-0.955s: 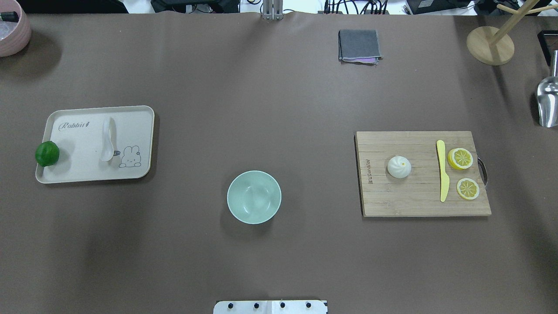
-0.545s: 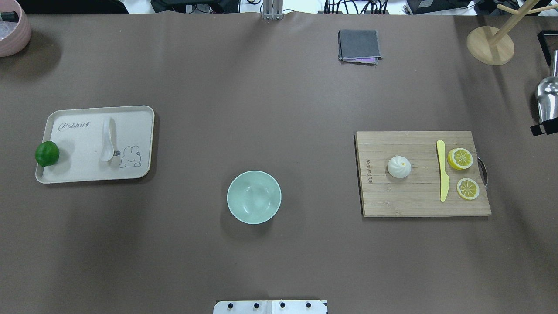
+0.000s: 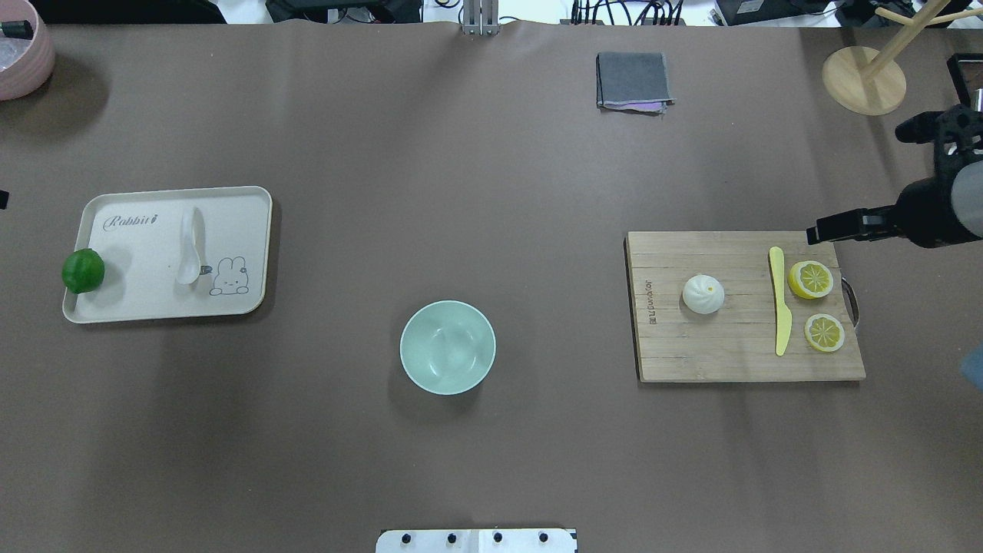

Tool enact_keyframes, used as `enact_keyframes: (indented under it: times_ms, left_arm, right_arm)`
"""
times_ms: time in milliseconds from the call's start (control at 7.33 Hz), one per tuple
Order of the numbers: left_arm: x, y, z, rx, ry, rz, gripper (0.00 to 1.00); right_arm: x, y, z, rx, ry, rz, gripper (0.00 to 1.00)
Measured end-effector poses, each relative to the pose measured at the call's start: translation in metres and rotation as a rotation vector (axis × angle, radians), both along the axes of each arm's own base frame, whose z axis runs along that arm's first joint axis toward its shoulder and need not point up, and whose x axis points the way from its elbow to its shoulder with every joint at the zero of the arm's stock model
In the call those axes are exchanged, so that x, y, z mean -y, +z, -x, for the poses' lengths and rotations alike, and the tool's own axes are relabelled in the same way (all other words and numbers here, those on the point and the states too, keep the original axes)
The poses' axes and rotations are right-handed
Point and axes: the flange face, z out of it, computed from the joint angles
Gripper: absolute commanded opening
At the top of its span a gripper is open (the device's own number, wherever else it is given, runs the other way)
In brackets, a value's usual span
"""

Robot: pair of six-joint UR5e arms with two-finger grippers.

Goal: Put spoon and bun in bowl

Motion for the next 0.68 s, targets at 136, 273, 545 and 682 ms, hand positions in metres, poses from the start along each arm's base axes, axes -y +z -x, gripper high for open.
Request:
enact_keyframes:
  times_ms: [136,273,545,682]
  left_arm:
    - [0.005,-0.008,-0.04,0.013,-0.031,0.029,0.97]
    - [0.012,-0.016,-0.087,0.03,-0.058,0.052,0.95]
    - [0.025,-0.019,-0.166,0.068,-0.094,0.072,0.84]
    - [0.03,-0.011,-0.184,0.079,-0.1,0.073,0.76]
  right_arm:
    - [-0.006,-0.007,0.024,-0.004,0.028,0.012,1.0]
    - [-0.011,-0.012,0.042,-0.009,0.047,0.017,1.0]
    - [-0.019,-0.016,0.063,-0.019,0.067,0.015,1.0]
    - [-0.021,-0.017,0.067,-0.023,0.07,0.012,1.0]
